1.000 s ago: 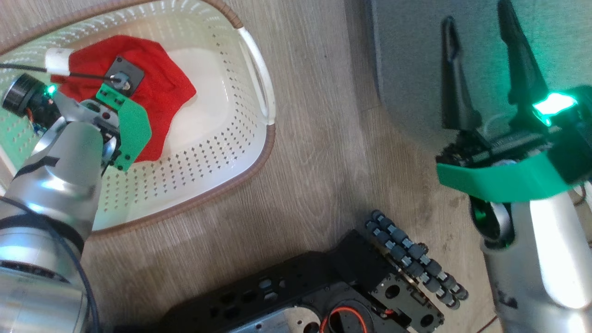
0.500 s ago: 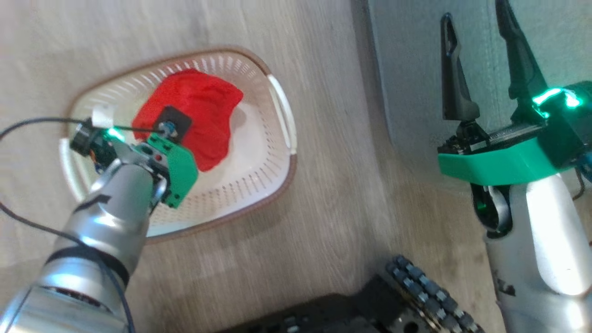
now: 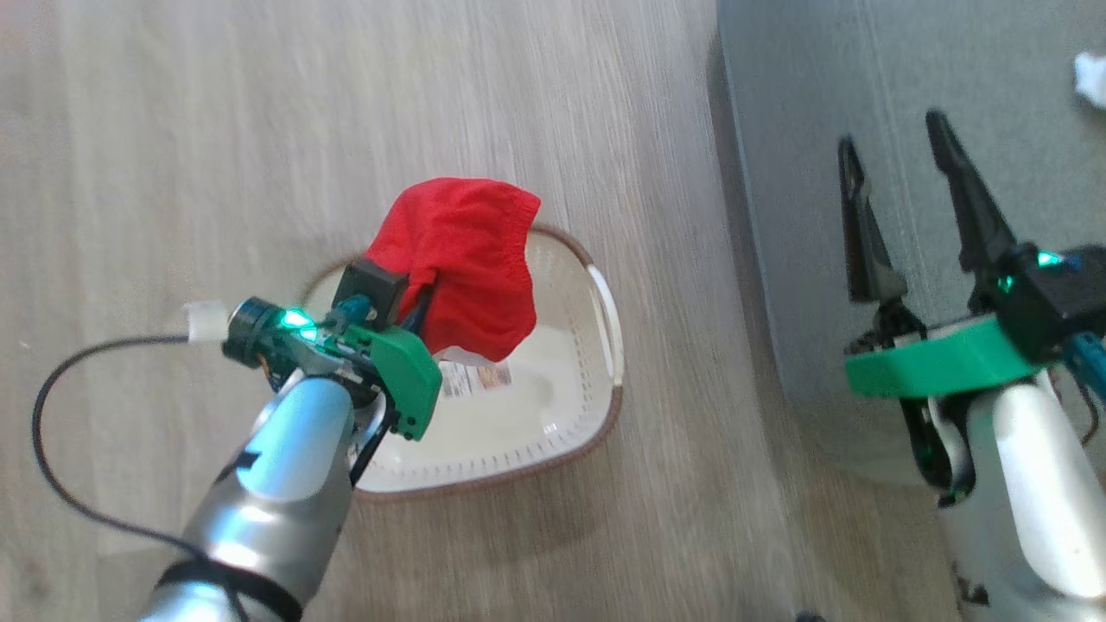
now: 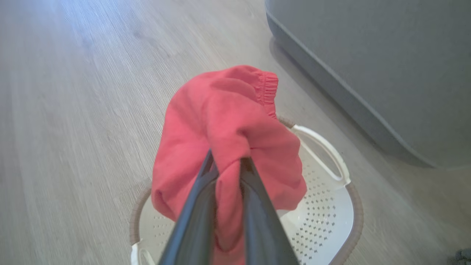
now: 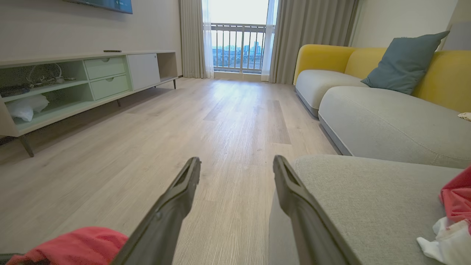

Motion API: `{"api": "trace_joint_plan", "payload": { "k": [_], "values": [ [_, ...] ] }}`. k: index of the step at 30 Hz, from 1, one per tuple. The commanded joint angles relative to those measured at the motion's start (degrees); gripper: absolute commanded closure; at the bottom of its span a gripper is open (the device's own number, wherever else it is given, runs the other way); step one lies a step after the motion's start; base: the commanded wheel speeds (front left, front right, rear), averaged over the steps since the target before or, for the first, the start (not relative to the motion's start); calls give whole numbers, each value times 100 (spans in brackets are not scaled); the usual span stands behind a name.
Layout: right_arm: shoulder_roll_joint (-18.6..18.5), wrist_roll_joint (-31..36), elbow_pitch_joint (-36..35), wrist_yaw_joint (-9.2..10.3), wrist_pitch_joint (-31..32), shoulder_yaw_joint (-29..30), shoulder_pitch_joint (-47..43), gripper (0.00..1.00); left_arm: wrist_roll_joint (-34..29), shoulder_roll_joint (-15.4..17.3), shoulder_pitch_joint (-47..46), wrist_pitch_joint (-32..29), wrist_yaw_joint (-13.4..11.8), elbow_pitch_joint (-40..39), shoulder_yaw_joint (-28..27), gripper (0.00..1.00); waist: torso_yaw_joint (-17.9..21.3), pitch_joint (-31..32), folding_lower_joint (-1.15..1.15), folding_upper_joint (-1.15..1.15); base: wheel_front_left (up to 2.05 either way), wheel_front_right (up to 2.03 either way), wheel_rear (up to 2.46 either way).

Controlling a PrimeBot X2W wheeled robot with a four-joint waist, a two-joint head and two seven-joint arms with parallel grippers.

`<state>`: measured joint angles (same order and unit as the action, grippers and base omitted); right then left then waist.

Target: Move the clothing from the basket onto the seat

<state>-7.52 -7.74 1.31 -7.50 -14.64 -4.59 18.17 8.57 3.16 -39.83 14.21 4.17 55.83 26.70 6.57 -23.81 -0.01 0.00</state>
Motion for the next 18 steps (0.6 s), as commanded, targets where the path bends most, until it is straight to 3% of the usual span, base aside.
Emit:
{"api": "trace_joint_plan", "payload": {
  "k": [1, 11, 18],
  "values": [
    [-58, -48, -117, 1, -36, -70, -177, 0, 44, 92, 116, 77, -66, -344, -240, 100, -331, 613, 1, 0, 0, 0, 0],
    [-129, -194, 41, 1, -36, -121, -567, 0, 112, 207, 1351, 78, -203, -2420, -1062, 100, -426, 1533, 1, 0, 0, 0, 0],
    [-141, -251, 57, 1, -36, -98, -875, 0, 11, 152, 1971, 78, -223, -3125, -1383, 100, -499, 1920, 1, 0, 0, 0, 0]
  ]
}}
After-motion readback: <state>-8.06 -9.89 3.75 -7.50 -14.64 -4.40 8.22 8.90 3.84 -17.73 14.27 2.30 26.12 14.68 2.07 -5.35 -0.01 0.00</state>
